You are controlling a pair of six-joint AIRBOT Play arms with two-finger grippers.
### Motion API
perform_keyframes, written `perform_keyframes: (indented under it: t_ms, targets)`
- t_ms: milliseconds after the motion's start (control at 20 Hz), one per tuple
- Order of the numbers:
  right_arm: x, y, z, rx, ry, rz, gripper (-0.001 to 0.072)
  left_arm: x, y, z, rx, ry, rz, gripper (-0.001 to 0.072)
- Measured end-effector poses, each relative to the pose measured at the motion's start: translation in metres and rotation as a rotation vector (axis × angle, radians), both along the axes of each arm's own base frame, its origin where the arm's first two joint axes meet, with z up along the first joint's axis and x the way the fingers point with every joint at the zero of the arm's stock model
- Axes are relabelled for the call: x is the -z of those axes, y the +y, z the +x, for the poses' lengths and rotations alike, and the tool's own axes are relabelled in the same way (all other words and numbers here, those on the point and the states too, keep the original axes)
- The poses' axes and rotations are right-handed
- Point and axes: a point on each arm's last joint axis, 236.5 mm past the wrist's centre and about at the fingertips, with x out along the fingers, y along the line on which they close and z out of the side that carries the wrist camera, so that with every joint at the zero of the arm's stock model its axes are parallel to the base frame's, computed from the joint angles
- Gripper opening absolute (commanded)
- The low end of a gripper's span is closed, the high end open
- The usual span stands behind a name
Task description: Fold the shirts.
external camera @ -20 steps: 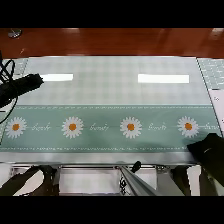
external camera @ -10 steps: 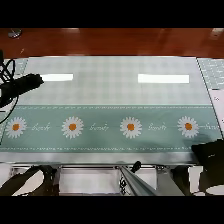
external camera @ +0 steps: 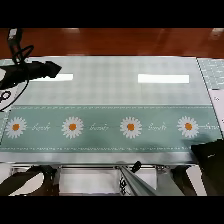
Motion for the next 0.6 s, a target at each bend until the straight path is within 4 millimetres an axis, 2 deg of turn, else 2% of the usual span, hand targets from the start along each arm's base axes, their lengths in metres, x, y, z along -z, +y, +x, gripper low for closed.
perform_keyframes:
  t_ms: [100, 200, 300, 400, 500, 600]
  targets:
    - [0.007, 0.042, 0.054, -0.198, 0.018, 0.076, 0.0604, -0.002, -0.025, -0.007, 0.053, 0.048, -0.009, 0.0491]
    - [0.023, 0.097, 0.088, -0.391, 0.106, 0.162, 0.0604, 0.008, -0.048, -0.023, 0.1, 0.131, 0.009, 0.0604]
    - [0.042, 0.148, 0.1, -0.556, 0.235, 0.223, 0.0604, 0.024, -0.063, -0.044, 0.134, 0.23, 0.06, 0.0694]
    - [0.057, 0.189, 0.103, -0.688, 0.339, 0.247, 0.0603, 0.039, -0.07, -0.065, 0.144, 0.326, 0.125, 0.0684]
    - [0.064, 0.217, 0.103, -0.775, 0.4, 0.25, 0.0603, 0.051, -0.068, -0.081, 0.129, 0.407, 0.181, 0.0683]
    - [0.068, 0.234, 0.102, -0.828, 0.431, 0.247, 0.0603, 0.058, -0.065, -0.092, 0.113, 0.456, 0.217, 0.0684]
